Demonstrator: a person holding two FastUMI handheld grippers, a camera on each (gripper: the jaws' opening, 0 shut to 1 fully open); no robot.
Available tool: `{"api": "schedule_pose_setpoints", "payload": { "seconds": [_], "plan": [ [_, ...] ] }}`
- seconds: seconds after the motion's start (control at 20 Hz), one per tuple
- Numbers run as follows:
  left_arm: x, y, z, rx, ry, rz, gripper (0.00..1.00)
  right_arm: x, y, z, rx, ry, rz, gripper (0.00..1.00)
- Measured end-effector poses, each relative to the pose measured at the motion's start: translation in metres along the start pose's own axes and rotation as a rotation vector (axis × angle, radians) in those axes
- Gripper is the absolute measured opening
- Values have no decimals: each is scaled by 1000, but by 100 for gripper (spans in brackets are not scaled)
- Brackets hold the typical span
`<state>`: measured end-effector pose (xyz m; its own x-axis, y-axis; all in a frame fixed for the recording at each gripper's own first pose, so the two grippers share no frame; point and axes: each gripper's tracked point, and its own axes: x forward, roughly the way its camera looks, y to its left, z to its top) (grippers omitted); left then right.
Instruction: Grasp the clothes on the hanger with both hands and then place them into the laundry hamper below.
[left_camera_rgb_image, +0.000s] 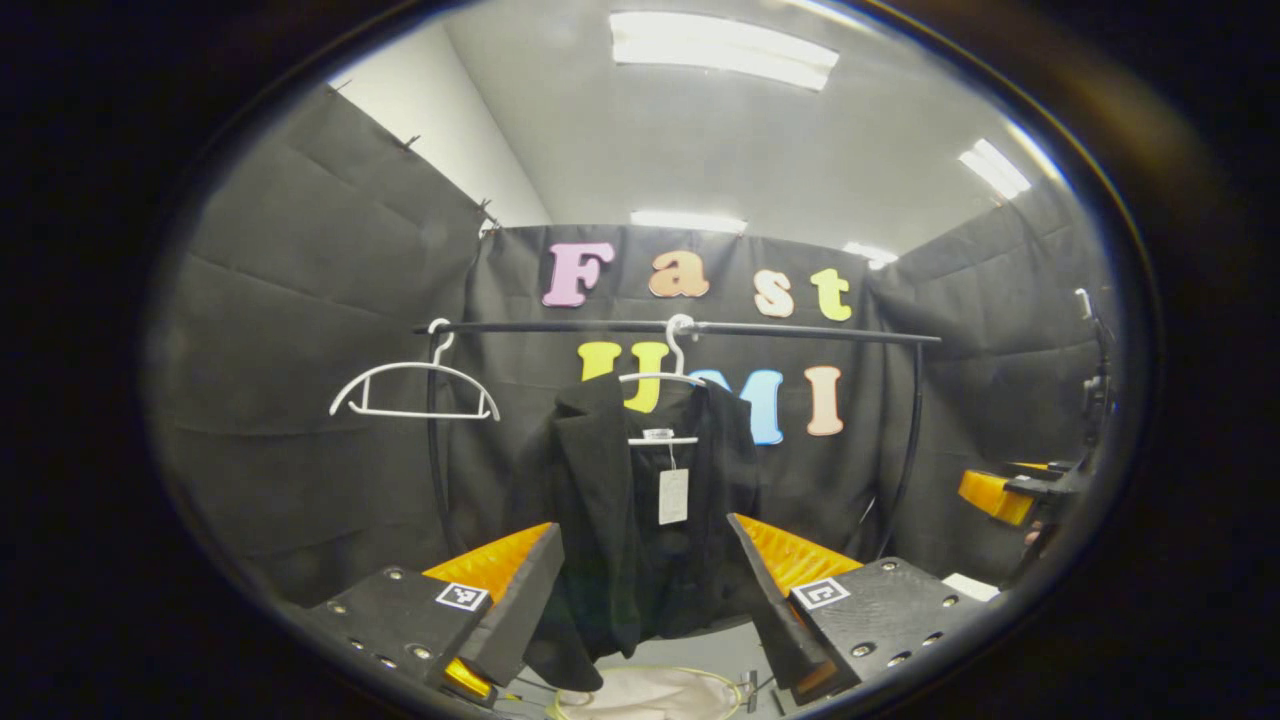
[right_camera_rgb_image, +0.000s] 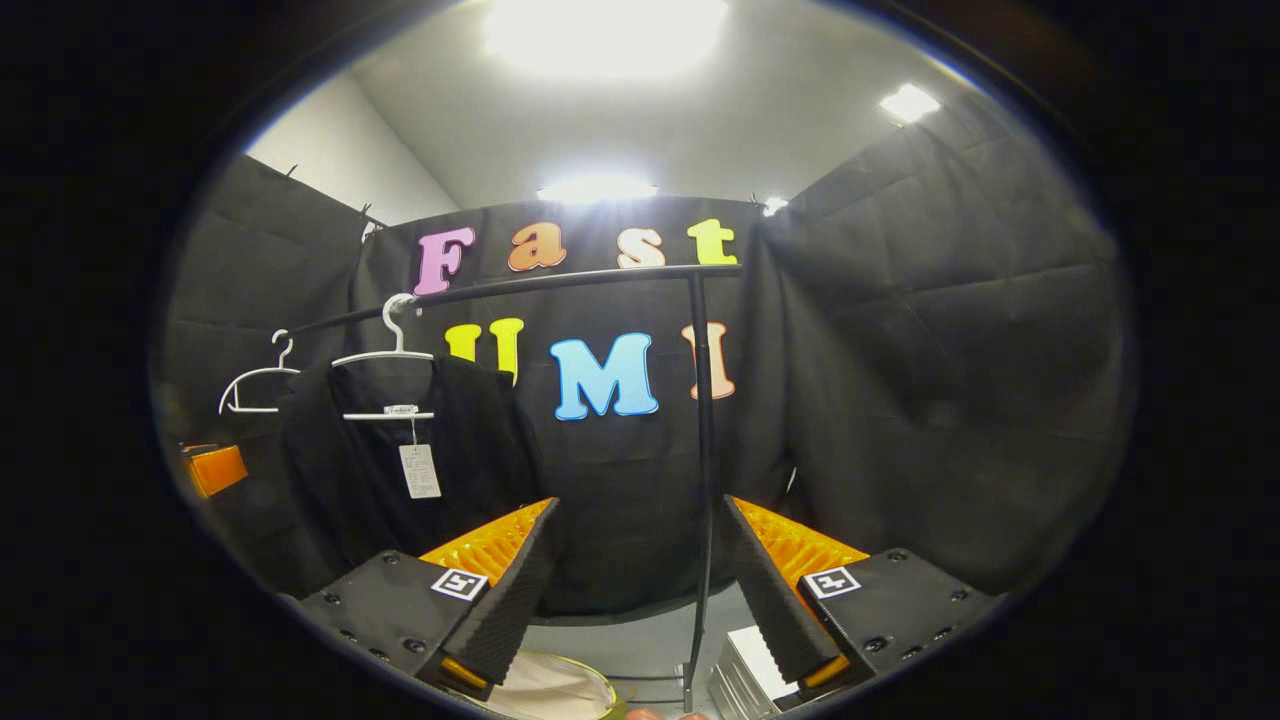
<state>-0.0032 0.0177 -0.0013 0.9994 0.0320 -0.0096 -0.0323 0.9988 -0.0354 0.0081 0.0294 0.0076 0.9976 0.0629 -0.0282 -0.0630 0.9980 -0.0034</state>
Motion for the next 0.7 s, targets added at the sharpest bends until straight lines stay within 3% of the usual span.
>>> {"api": "schedule_pose_setpoints", "payload": {
  "seconds": [0.05, 0.25, 0.35, 0.55, 0.6, 0.7],
  "plan": [
    [1, 1, 1, -1, 3, 5, 94, 3, 2, 1, -4, 1, 6, 95],
    [11, 4, 8, -1, 3, 28, 94, 12, 8, 7, -13, 4, 29, 99],
    [25, 8, 10, 6, 8, 48, 94, 19, 10, 7, -12, 12, 37, 95],
    [48, 10, 3, 0, 35, 105, 94, 41, 13, 5, -14, 12, 73, 99],
    [56, 12, 0, 1, 43, 123, 94, 49, 12, 5, -14, 7, 81, 94],
    [71, 17, -3, 0, 56, 166, 94, 62, 13, -1, -9, 15, 103, 99]
  ]
}}
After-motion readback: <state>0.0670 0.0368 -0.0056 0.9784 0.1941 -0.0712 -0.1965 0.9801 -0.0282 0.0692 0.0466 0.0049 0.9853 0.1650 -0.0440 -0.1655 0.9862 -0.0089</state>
